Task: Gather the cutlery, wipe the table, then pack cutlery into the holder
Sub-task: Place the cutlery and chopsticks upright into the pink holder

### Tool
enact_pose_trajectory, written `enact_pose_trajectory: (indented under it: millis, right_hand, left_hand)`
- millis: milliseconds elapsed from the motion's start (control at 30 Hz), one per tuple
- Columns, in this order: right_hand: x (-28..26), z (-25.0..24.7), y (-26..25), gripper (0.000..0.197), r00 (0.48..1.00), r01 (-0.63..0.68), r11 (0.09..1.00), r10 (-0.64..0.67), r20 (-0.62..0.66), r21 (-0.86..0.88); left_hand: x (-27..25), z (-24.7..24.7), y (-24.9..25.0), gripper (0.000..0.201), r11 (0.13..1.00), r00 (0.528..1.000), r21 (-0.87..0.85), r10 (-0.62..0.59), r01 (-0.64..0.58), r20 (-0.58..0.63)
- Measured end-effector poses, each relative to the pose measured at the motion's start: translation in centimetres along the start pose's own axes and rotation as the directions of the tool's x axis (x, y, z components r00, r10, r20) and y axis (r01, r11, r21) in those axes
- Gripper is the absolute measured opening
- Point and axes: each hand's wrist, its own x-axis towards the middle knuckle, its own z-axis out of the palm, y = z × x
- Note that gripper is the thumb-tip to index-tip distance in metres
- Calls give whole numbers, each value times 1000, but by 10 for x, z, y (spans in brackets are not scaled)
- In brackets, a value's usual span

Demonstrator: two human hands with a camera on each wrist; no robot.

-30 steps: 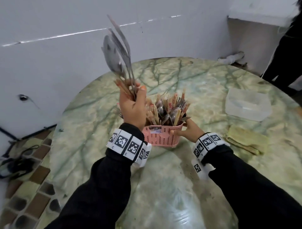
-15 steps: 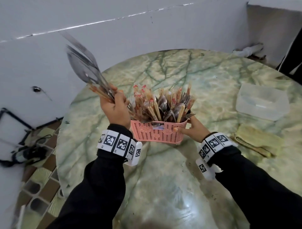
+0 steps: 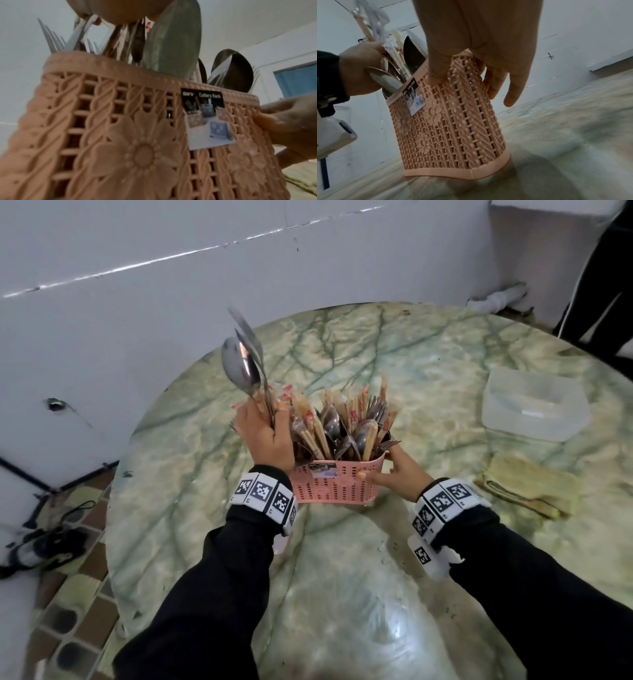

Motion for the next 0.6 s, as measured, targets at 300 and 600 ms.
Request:
enact_pose_trajectory:
  millis: [300,600]
  right_hand:
    - [-1,0,-3,63,1000,-12,1000,12,15,14]
    - [-2,0,-1,65,1000,-9,999,8,24,42]
  left_hand:
    - [-1,-8,-6,73,869,993,480,107,-120,55]
    - [-12,-18,-24,81,884,994,459,45,-86,100]
